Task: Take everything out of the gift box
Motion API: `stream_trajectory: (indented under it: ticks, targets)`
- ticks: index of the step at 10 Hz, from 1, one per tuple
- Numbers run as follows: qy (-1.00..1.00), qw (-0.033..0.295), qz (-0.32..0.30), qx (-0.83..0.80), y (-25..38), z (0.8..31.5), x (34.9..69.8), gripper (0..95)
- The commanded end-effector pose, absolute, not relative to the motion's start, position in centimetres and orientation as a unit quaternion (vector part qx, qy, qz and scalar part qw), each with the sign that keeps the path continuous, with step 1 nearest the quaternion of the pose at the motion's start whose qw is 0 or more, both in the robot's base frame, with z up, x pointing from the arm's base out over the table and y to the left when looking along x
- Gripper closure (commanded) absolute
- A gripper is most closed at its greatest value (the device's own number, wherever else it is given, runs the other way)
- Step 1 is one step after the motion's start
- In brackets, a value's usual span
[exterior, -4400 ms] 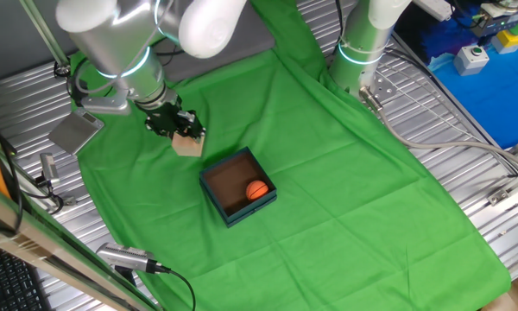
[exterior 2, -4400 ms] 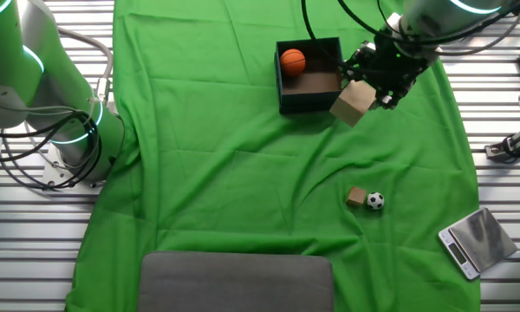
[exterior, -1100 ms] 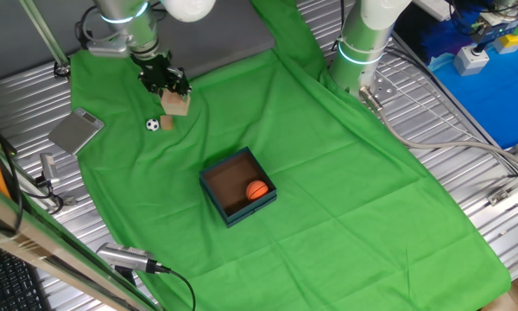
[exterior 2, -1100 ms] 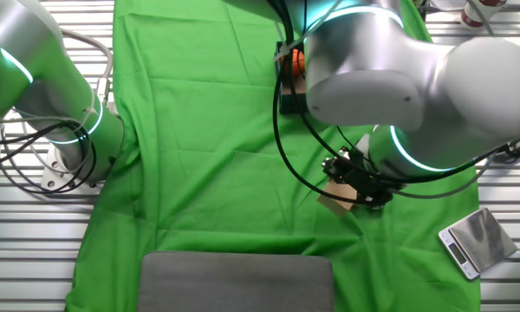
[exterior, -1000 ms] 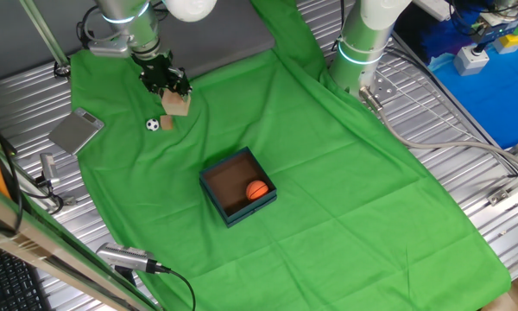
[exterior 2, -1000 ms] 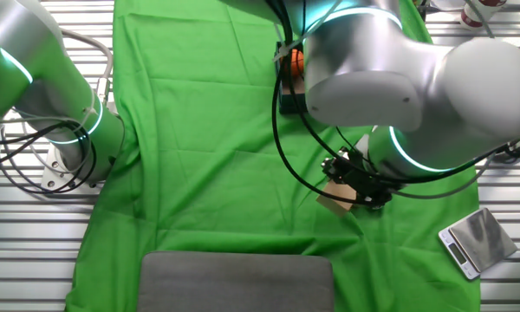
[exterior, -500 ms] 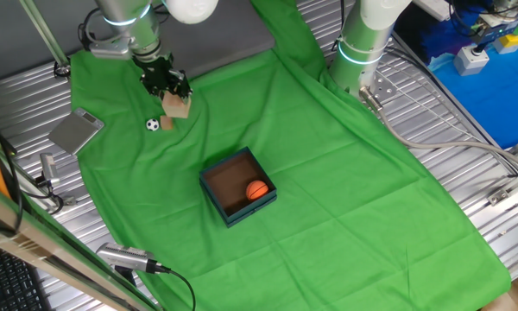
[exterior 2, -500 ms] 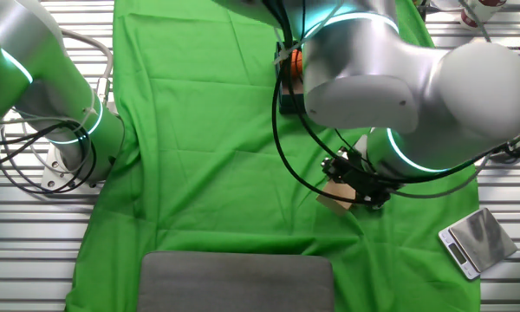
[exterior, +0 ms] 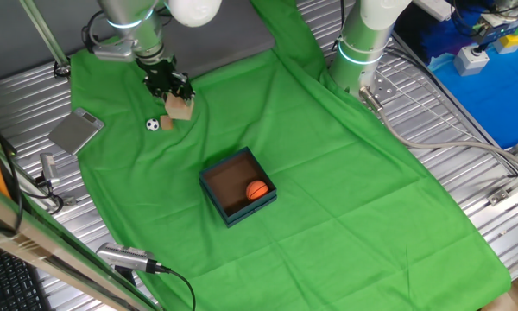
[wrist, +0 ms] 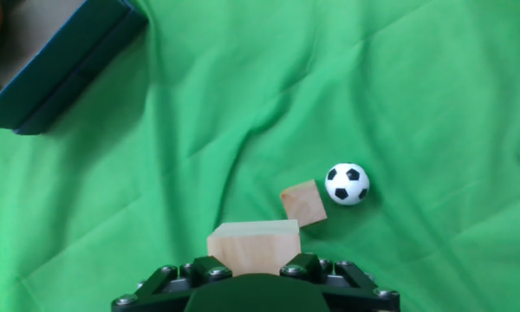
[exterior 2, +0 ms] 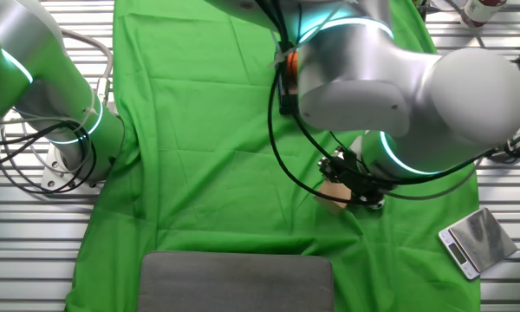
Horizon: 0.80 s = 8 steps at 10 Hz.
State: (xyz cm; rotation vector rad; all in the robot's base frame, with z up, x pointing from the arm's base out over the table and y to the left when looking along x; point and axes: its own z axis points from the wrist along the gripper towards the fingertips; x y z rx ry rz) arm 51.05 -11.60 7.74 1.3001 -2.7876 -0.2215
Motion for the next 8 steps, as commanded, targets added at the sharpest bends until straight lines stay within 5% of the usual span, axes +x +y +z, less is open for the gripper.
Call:
stream_trajectory:
  ticks: [1,8]
  targets:
    - [-0.904,0.028,-0.073,0.419,-11.4,7.6,51.2,95.0]
    - [-0.896,0.024,-0.065,0.438,-11.6,7.6,54.2,95.0]
